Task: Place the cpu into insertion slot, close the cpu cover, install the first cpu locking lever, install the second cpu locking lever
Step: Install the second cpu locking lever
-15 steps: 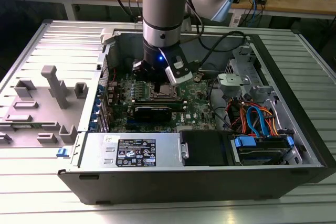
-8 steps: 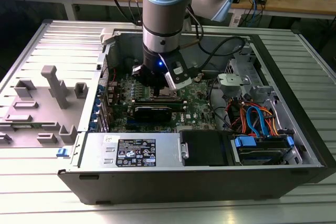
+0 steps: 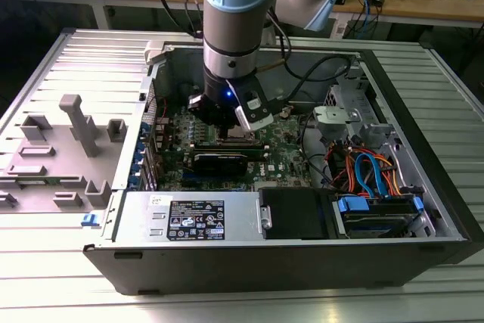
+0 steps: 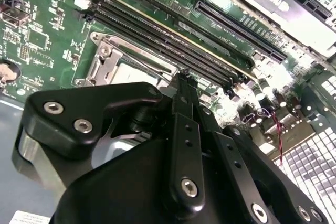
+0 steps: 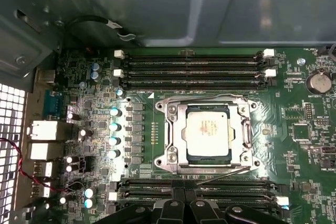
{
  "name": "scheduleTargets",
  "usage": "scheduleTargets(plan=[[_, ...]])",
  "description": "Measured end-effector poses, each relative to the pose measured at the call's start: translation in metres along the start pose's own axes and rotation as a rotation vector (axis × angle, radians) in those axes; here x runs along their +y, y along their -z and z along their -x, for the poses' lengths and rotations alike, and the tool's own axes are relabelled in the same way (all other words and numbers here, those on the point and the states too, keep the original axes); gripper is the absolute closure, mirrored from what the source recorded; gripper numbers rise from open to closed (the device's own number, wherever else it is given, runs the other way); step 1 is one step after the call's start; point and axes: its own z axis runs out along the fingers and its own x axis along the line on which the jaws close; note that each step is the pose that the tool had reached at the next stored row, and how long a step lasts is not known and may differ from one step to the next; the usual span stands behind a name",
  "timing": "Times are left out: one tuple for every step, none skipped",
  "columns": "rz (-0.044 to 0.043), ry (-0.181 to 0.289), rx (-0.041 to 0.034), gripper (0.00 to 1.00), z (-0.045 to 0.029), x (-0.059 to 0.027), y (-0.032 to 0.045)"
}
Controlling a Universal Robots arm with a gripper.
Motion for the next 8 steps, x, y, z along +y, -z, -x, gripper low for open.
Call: scheduleTargets(plan=[[0.0000,0.000,0.0001,0.89,0.0000,-0.0003,-0.0019],[0.0000,0.000,0.0001,0.89,-0.0002,-0.0006,-0.0049],[0.0001,0.000,0.0000,0.89,-0.0008,-0.0009,-0.0069],[0.0001,0.000,0.0002,0.89,-0.0016,-0.0013,-0.0096],[0.0002,0.000,0.0002,0.89,-0.0021,-0.0015,-0.0110],[0.0001,0.000,0.0002,0.89,-0.0027,-0.0017,-0.0125],[0.0003,0.000,0.0006,0.89,-0.0036,-0.0019,-0.0144],[0.0001,0.000,0.0012,0.89,-0.0045,-0.0021,-0.0151]])
